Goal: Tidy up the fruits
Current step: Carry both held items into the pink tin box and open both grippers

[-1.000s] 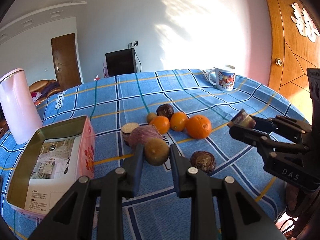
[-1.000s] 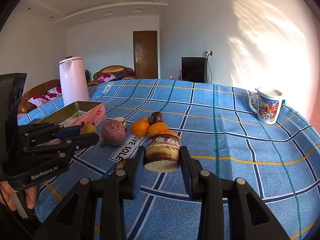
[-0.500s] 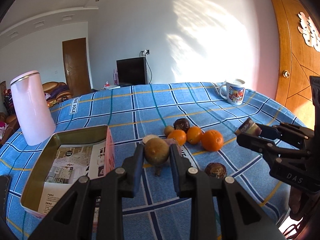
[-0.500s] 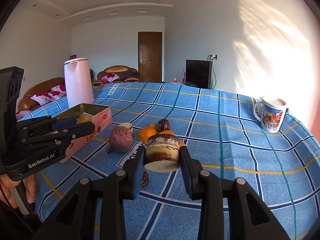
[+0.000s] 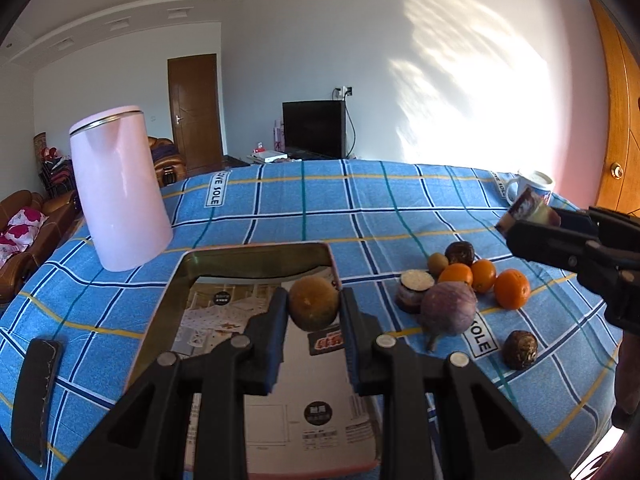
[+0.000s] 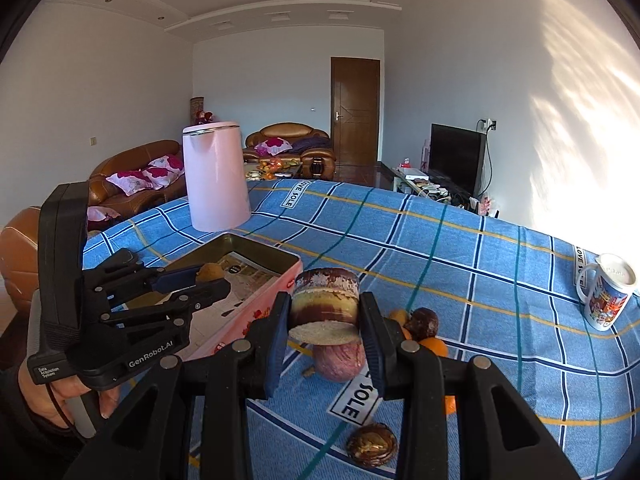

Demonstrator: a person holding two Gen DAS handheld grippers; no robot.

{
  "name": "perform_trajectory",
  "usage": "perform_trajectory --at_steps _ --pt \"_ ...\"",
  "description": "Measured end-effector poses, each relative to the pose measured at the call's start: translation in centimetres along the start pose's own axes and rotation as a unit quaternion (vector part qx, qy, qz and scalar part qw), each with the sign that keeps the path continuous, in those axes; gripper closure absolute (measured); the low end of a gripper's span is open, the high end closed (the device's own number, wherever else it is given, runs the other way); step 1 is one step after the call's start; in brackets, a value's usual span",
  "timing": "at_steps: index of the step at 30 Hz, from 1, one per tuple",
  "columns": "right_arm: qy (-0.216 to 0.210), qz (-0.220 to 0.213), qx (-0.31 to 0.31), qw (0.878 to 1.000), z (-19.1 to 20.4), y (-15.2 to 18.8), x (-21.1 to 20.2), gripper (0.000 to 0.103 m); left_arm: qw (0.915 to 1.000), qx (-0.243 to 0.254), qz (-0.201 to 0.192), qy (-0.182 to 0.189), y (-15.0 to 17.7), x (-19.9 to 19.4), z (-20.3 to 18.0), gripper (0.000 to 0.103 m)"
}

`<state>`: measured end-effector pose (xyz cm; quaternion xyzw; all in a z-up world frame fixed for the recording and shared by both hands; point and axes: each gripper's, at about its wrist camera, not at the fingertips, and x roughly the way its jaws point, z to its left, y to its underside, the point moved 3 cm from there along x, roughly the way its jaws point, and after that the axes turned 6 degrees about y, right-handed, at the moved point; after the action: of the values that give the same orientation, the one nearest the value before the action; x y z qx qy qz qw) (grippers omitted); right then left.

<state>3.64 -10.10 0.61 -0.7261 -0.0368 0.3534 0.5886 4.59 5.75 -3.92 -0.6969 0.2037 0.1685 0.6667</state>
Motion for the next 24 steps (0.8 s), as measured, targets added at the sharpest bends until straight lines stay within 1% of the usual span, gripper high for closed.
perform_trajectory --at_steps 5,9,15,19,24 --pt "-0.022 0.02 -0.01 1.0 2.1 -1.6 3.0 0.067 0.9997 -0.007 0.014 -0.019 -0.1 0.9 2.7 0.076" --pt "-0.031 0.034 -0.027 0.999 4.2 -2.3 5.6 0.067 0.9991 -0.017 0.021 -0.033 -0.2 1.6 4.9 0.076" --pt "-0.05 0.061 -0.041 0.996 7.1 -2.1 8.9 0.067 0.9982 -0.022 0.031 -0.046 -0.4 2.9 6.6 0.076" --pt "-0.057 0.073 -0.045 0.995 8.4 -1.9 10.2 0.067 0.9979 -0.026 0.037 -0.046 -0.6 3.7 7.4 0.076" --pt "-0.055 0.09 -0.051 0.993 9.4 -1.4 11.8 0.067 0.9969 -0.041 0.044 -0.051 -0.8 4.6 8.7 0.076"
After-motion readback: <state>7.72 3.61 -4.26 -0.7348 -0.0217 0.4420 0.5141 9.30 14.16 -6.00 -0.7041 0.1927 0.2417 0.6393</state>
